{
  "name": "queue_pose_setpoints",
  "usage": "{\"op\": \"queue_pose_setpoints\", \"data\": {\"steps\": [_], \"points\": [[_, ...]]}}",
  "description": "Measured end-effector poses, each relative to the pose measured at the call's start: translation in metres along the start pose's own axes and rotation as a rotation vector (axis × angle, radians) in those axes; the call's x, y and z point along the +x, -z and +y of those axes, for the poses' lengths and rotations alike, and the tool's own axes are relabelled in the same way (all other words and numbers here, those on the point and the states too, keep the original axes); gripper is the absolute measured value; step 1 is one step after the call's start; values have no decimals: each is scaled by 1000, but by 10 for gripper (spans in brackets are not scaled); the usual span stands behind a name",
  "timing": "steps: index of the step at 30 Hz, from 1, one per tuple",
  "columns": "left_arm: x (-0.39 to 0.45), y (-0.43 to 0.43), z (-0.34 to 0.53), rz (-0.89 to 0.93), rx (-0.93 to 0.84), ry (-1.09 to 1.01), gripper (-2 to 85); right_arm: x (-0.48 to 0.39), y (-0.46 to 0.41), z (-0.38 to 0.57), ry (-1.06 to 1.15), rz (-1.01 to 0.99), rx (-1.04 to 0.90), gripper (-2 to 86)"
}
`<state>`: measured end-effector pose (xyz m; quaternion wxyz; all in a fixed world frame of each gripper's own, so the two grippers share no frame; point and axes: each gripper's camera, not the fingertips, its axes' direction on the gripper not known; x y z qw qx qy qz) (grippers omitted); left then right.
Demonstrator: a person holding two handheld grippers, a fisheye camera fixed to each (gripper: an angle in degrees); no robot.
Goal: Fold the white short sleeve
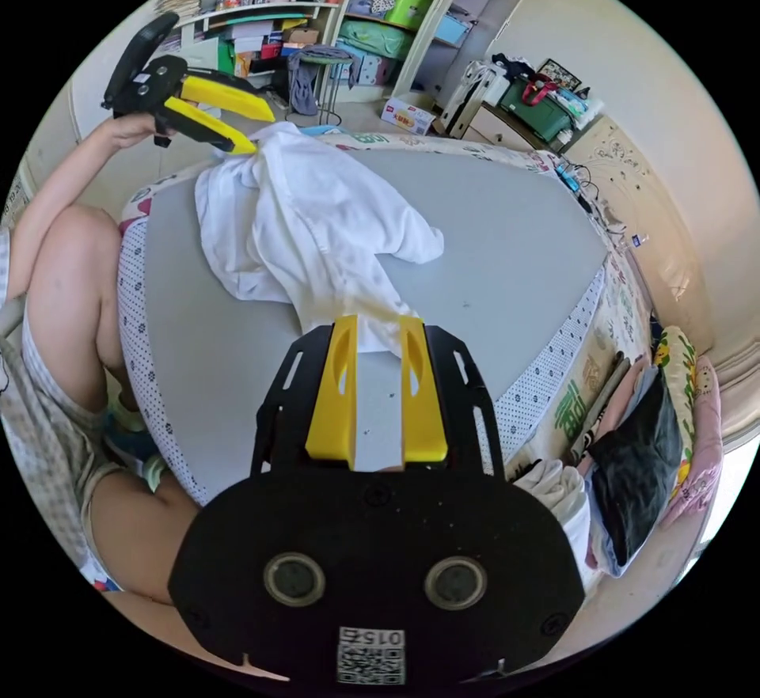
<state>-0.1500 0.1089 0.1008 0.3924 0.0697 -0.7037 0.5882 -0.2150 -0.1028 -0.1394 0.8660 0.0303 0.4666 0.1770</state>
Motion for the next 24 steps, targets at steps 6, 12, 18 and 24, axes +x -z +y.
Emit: {"op": "queue_pose_setpoints", "data": {"steps": [6,12,18,24], "points": [[38,4,-11,-90,11,-80,101,-6,-29,16,19,37,-88,27],[81,2,-21,-167,15,-212,91,14,-13,75,-100,-20,-14,12],[120,-9,-29,-207,-18,-356,87,7,-42,113,-109,-2,-40,8],[125,-24,-17,-126,-69,-317,44,-6,-76,162,-98,13,-61,7]]}}
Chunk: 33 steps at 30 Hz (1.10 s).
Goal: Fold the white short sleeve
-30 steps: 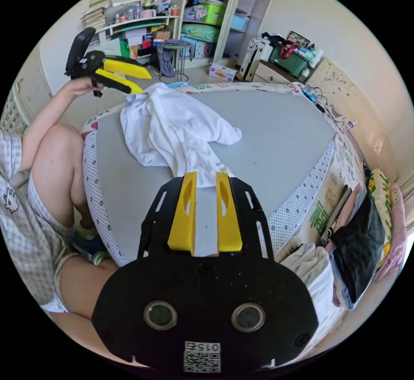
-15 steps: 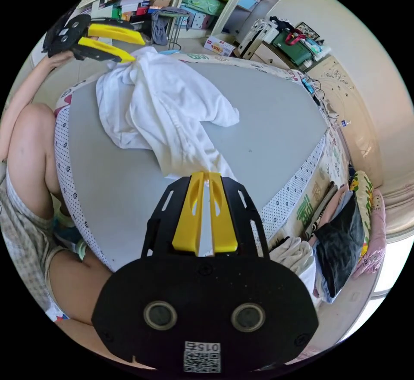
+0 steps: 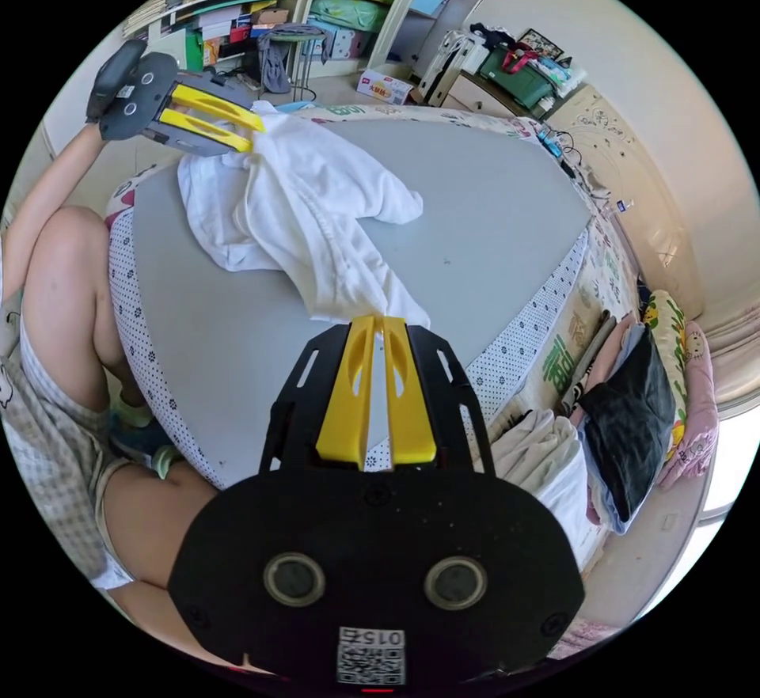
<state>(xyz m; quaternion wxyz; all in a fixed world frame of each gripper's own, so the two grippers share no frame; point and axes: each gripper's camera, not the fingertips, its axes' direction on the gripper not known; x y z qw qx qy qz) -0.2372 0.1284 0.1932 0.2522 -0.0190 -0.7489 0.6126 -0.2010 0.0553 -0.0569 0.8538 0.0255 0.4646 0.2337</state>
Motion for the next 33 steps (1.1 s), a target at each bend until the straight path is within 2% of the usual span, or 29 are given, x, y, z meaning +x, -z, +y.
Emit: {"op": "queue_pose_setpoints", "data": {"steps": [3,7,12,14,18,23,28,33], "points": [[-3,10,21,25,24,73,23,6,-14,35,-35,-30,22,7],[-29,30,63,110,152,334,11,24,-20,93,-142,-90,117,5],[-49,98,103,48,419,712,4,37,31,174,-416,-121,436,-2],[-54,152,120,6,551,861,0,41,85,211,-521,-174,585,-4],[-61,255,147,-79,765,960,-3,26,202,270,-570,-173,834,-5],[-52,404,196,-166,1140,1095,-5,-37,345,352,-560,-205,1143,-6],[-10,503,216,-345,1332,1098,-5,-111,426,426,-565,-159,1366,-7],[28,558,238,-386,1560,1112,-5,-191,479,500,-534,-83,1607,-7]]}}
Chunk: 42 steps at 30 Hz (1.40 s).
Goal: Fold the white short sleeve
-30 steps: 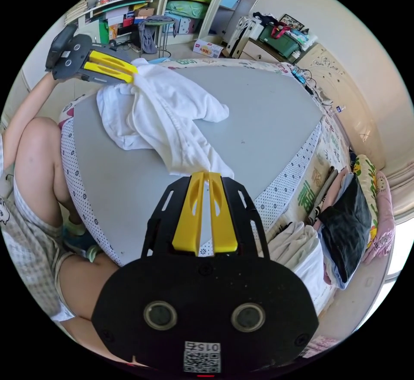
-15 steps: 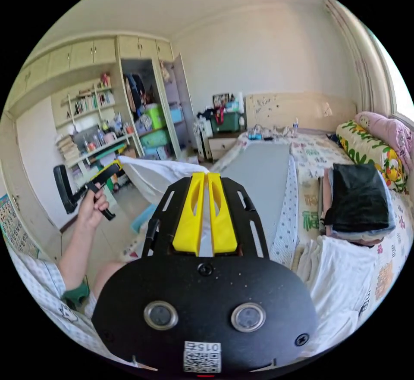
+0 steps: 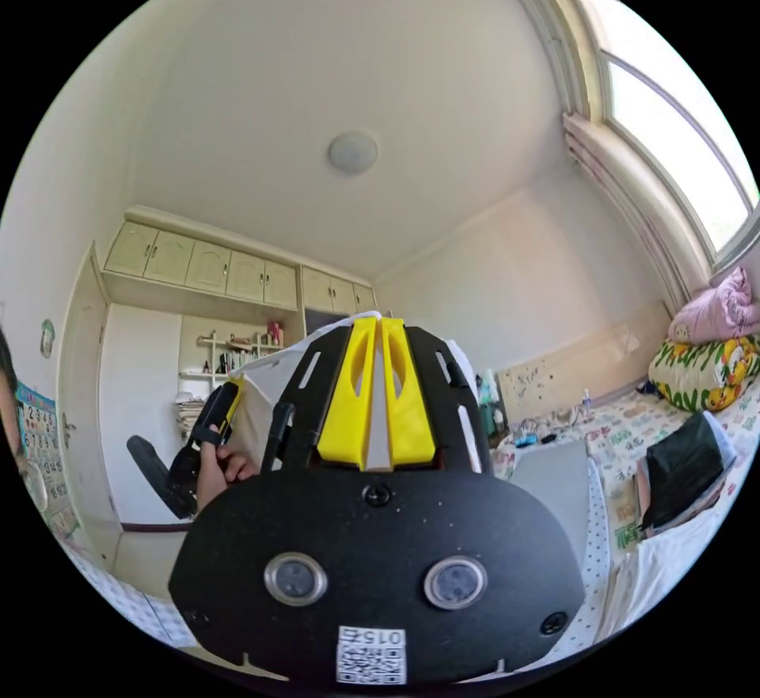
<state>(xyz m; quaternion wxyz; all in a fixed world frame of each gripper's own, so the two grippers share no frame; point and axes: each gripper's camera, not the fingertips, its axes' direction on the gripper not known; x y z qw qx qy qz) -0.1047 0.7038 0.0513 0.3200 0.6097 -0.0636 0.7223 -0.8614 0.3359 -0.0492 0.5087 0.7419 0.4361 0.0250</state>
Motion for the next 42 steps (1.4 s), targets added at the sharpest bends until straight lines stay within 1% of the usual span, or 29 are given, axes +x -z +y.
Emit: {"op": "queue_pose_setpoints", "data": {"steps": [3,4,7,9,12,14,15,17,18,20,21,23,24,26,27,29,31,33,35,36,38,39,41,42], "points": [[22,19,-18,20,106,-81,-5,-44,37,-11,183,86,107,-8],[31,23,-24,31,137,-139,-5,-57,45,-12,268,136,141,-8],[43,19,-29,55,166,-252,-5,-64,44,-7,395,200,176,-9],[44,8,-21,47,169,-305,-4,-53,27,0,428,219,154,-9],[37,-27,12,7,139,-364,-4,-16,-29,25,428,250,86,-9],[22,-70,50,-33,78,-397,-4,23,-93,58,428,290,16,-9],[17,-83,61,-43,57,-402,-4,33,-111,67,432,301,-2,-9],[-9,-140,110,-80,-37,-421,-4,80,-191,111,459,354,-80,-8],[-16,-155,124,-89,-65,-424,-4,92,-212,123,466,366,-103,-8],[-53,-219,188,-119,-178,-431,-3,151,-309,179,481,409,-228,-7],[-63,-235,206,-126,-207,-434,-3,167,-334,195,486,420,-265,-7],[-105,-302,286,-173,-331,-469,-2,236,-443,268,499,461,-435,-4],[-117,-319,308,-185,-370,-476,-1,256,-471,289,489,469,-485,-3],[-173,-382,401,-204,-567,-448,4,343,-573,375,366,463,-721,10],[-189,-394,424,-214,-632,-425,5,365,-595,398,325,451,-779,15],[-255,-430,508,-221,-934,-330,19,442,-650,481,175,487,-987,53],[-293,-438,552,-215,-1097,-308,36,484,-659,519,106,571,-1021,55],[-322,-435,576,-171,-1186,-317,60,512,-652,543,65,562,-1008,53],[-356,-421,586,-65,-1265,-295,77,525,-654,580,127,452,-1160,52],[-362,-417,586,-38,-1279,-296,78,524,-655,592,155,417,-1209,54],[-387,-405,586,3,-1361,-313,83,515,-659,635,199,310,-1370,70],[-393,-404,588,5,-1390,-316,84,513,-661,644,184,284,-1388,77],[-414,-406,601,23,-1510,-297,90,511,-679,674,62,181,-1447,101],[-418,-409,606,17,-1539,-282,92,512,-685,682,31,165,-1453,106]]}}
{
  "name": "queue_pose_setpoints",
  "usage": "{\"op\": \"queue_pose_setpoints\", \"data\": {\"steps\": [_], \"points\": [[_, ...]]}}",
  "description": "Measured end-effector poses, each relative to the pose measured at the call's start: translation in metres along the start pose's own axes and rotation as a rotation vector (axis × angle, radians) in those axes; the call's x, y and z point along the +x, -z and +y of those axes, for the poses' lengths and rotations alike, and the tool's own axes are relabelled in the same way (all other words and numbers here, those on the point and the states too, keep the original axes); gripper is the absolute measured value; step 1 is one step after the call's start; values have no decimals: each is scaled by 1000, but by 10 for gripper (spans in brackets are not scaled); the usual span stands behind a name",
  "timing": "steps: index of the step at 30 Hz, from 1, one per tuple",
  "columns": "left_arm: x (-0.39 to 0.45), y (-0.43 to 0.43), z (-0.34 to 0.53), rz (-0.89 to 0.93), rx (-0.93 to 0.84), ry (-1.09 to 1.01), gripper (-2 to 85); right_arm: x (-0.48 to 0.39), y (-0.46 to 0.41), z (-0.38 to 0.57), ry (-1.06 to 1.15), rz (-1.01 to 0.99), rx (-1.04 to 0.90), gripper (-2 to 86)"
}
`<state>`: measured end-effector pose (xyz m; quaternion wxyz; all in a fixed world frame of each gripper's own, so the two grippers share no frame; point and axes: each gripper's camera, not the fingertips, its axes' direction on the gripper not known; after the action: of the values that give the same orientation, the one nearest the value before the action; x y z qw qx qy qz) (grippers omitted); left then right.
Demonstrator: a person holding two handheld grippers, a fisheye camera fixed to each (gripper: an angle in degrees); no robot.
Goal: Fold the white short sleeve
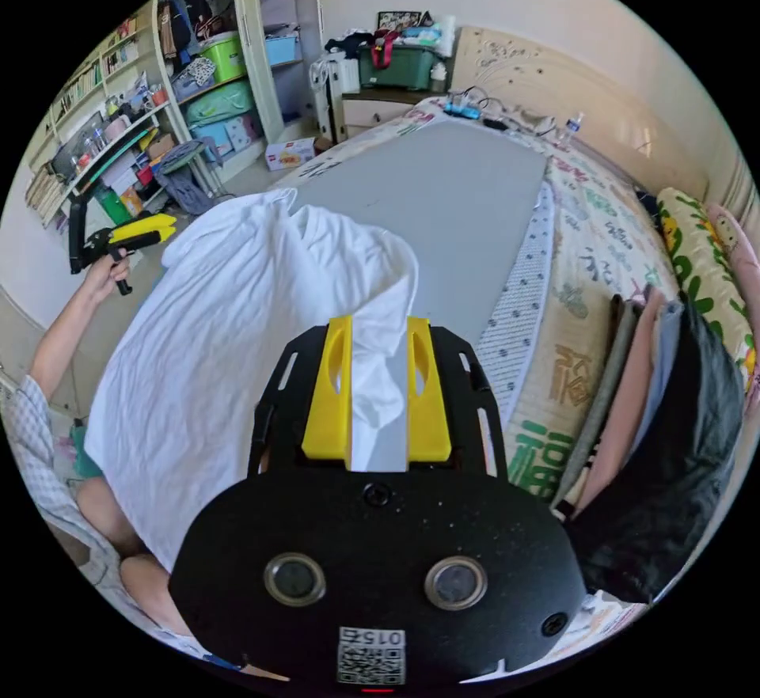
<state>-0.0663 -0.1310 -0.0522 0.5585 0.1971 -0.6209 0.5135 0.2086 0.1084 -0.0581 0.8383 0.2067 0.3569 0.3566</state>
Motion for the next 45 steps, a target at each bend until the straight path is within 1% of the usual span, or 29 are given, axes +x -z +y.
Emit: {"op": "queue_pose_setpoints", "data": {"steps": [1,3,6,7,8,10,12,14,17,20,22,26,27,28,30,33,35,36,38,39,41,44,45], "points": [[-9,-11,-5,11,-43,41,97,1,-16,-13,-31,-30,-10,108],[-21,-24,-14,26,-67,95,104,6,-39,-33,-82,-38,-39,108],[-38,-49,-28,-32,-148,137,103,10,-69,-58,-126,-66,-90,89],[-46,-58,-31,-61,-184,160,97,11,-75,-64,-145,-77,-88,76],[-54,-65,-32,-45,-191,172,88,11,-77,-69,-154,-87,-78,54],[-64,-69,-34,36,-172,175,38,10,-79,-77,-145,-102,-81,20],[-78,-68,-41,48,-162,204,18,12,-71,-83,-155,-53,-66,2],[-94,-50,-57,-91,-103,212,9,17,-48,-89,-150,145,-18,-4],[-113,-40,-82,-217,-56,212,5,41,-32,-99,-225,357,21,-4],[-120,-62,-99,-221,-84,233,7,61,-43,-103,-335,470,26,-3],[-117,-81,-104,-223,-133,230,12,67,-56,-101,-385,517,-2,-2],[-109,-102,-100,-246,-232,137,27,77,-73,-86,-471,591,-63,9],[-109,-100,-97,-258,-239,125,30,77,-73,-83,-475,588,-68,12],[-110,-93,-90,-270,-236,109,35,74,-65,-77,-468,563,-50,42],[-112,-72,-73,-254,-218,98,42,59,-43,-62,-441,508,11,63],[-108,-12,-27,-203,-159,97,49,5,14,-14,-342,303,114,68],[-91,50,27,-124,-100,77,52,-63,70,54,-209,111,177,66],[-85,64,41,-97,-91,70,54,-81,82,74,-185,74,181,65],[-64,116,106,27,-95,81,64,-142,117,163,-131,-21,144,64],[-59,126,122,59,-105,91,68,-154,122,186,-129,-33,130,65],[-43,157,188,181,-111,175,81,-185,128,276,-187,-79,91,70],[-34,170,252,294,-119,285,95,-200,109,363,-293,-111,18,78],[-33,171,262,318,-115,309,97,-202,105,377,-311,-109,12,80]]}}
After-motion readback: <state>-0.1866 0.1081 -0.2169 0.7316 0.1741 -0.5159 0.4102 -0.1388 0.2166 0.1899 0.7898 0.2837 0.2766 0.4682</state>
